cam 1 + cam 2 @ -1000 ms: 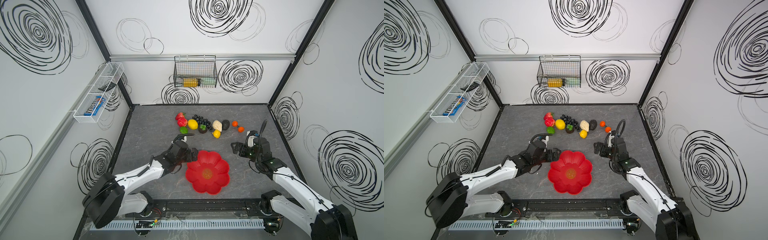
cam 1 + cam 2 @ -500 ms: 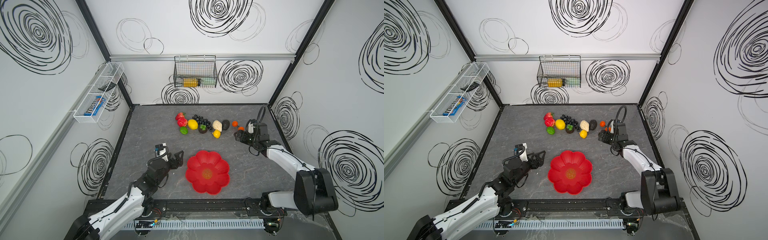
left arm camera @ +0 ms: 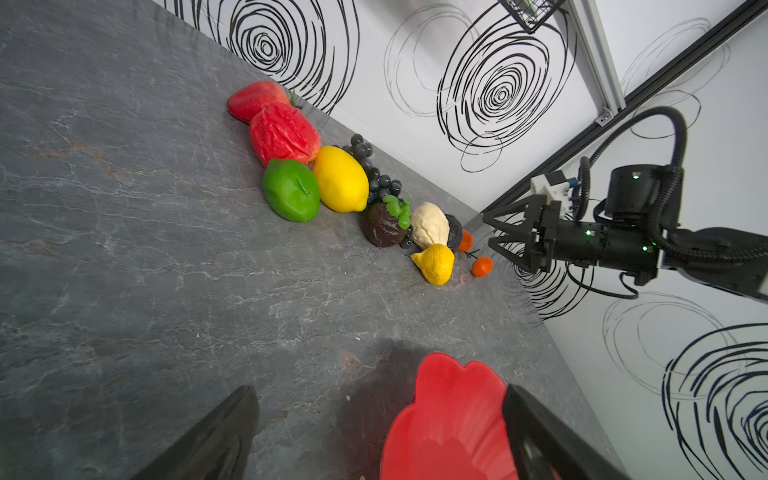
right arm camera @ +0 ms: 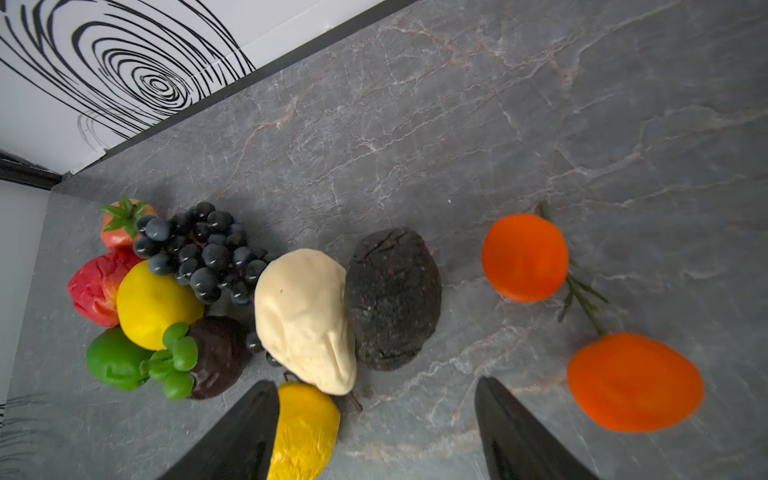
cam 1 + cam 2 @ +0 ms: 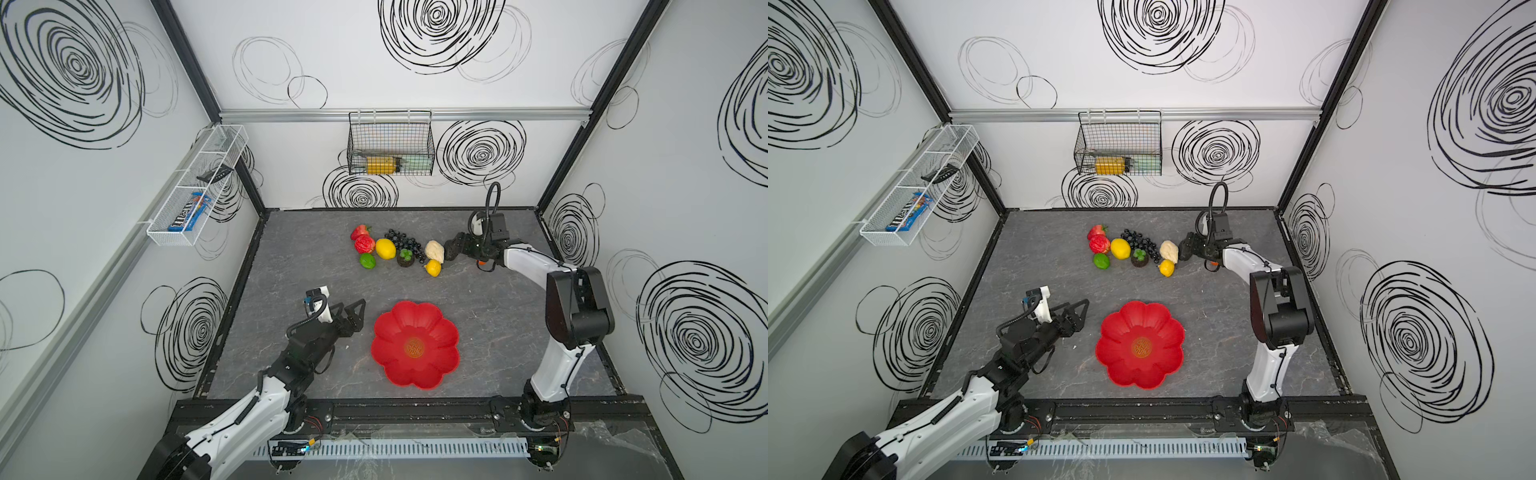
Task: Place and organize the fake fruits in the fruit bowl
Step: 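Release the bowl and draw back the left gripper while the right reaches toward the avocado, then close the right gripper on the dark avocado and lift it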
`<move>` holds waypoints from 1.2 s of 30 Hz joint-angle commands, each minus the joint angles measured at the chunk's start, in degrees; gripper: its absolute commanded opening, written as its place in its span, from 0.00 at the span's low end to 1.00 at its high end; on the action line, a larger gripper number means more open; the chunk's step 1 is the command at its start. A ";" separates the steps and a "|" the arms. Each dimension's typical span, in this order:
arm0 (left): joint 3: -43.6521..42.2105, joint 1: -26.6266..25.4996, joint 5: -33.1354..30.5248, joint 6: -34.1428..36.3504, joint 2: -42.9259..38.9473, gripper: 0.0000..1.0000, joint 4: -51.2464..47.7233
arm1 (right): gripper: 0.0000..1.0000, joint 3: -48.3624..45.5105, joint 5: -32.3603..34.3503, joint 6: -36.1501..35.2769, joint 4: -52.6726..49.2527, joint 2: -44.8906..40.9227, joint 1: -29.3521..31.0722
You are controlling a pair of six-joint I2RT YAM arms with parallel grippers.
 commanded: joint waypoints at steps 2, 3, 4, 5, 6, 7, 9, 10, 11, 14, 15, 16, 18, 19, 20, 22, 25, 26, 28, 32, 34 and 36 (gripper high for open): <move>-0.62 0.77 1.63 -0.94 0.02 0.96 3.95 | 0.80 5.25 0.58 -0.93 -4.35 4.62 0.13; -0.60 0.79 1.80 -1.00 0.18 0.96 3.94 | 0.80 6.21 0.49 -0.93 -4.67 5.60 0.08; -0.68 0.87 1.96 -1.09 0.42 0.96 5.53 | 0.80 7.12 0.48 -1.01 -4.91 6.53 0.12; -0.66 0.92 2.14 -1.11 0.68 0.96 5.95 | 0.80 7.79 0.54 -1.02 -5.10 7.25 0.19; -0.65 0.94 2.24 -1.19 0.88 0.96 6.13 | 0.80 8.51 0.59 -1.10 -5.34 7.92 0.19; -0.69 1.03 2.32 -1.20 1.04 0.96 6.19 | 0.80 9.09 0.69 -1.11 -5.46 8.65 0.29; -0.69 1.07 2.42 -1.27 1.17 0.96 6.31 | 0.80 10.09 0.72 -1.11 -5.63 9.84 0.26; -0.67 1.08 2.49 -1.29 1.26 0.96 6.32 | 0.80 10.54 0.64 -1.11 -5.76 10.38 0.27; -0.66 1.23 2.47 -1.29 1.33 0.96 6.32 | 0.80 10.88 0.55 -1.11 -5.75 10.86 0.26; -0.62 1.36 2.69 -1.38 1.46 0.96 6.49 | 0.80 12.17 0.90 -1.11 -6.01 12.23 0.46; -0.66 1.39 2.75 -1.46 1.59 0.96 6.49 | 0.80 12.70 0.90 -1.11 -6.14 12.75 0.42; -0.68 1.38 2.85 -1.46 1.59 0.96 6.56 | 0.80 13.23 0.85 -1.20 -6.31 13.20 0.55; -0.69 1.43 2.92 -1.46 1.61 0.96 6.66 | 0.78 14.05 0.74 -1.28 -6.58 13.93 0.51; -0.76 1.54 2.93 -1.54 1.57 0.96 6.63 | 0.77 14.42 0.64 -1.31 -6.68 14.33 0.60; -0.71 1.55 2.89 -1.55 1.59 0.96 6.67 | 0.77 14.78 0.63 -1.37 -6.82 14.64 0.68; -0.78 1.60 2.93 -1.55 1.61 0.96 6.66 | 0.76 15.31 0.72 -1.42 -7.19 15.23 0.64; -0.73 1.71 3.00 -1.64 1.68 0.96 6.76 | 0.73 15.72 0.59 -1.40 -7.24 15.61 0.70; -0.76 1.75 2.98 -1.64 1.78 0.96 6.76 | 0.71 15.74 0.54 -1.31 -7.22 15.73 0.74; -0.71 1.81 3.13 -1.73 1.87 0.96 6.83 | 0.67 15.68 0.80 -0.95 -7.34 15.65 0.65; -0.77 1.93 3.29 -1.81 2.05 0.96 6.89 | 0.62 14.73 -0.17 -0.15 -6.47 14.73 0.56; -0.78 1.97 3.31 -1.81 2.05 0.96 6.88 | 0.60 14.10 -0.16 0.01 -6.07 13.73 0.53; -0.84 2.03 3.39 -1.81 2.14 0.96 6.95 | 0.60 12.85 -0.16 0.29 -5.38 12.17 0.29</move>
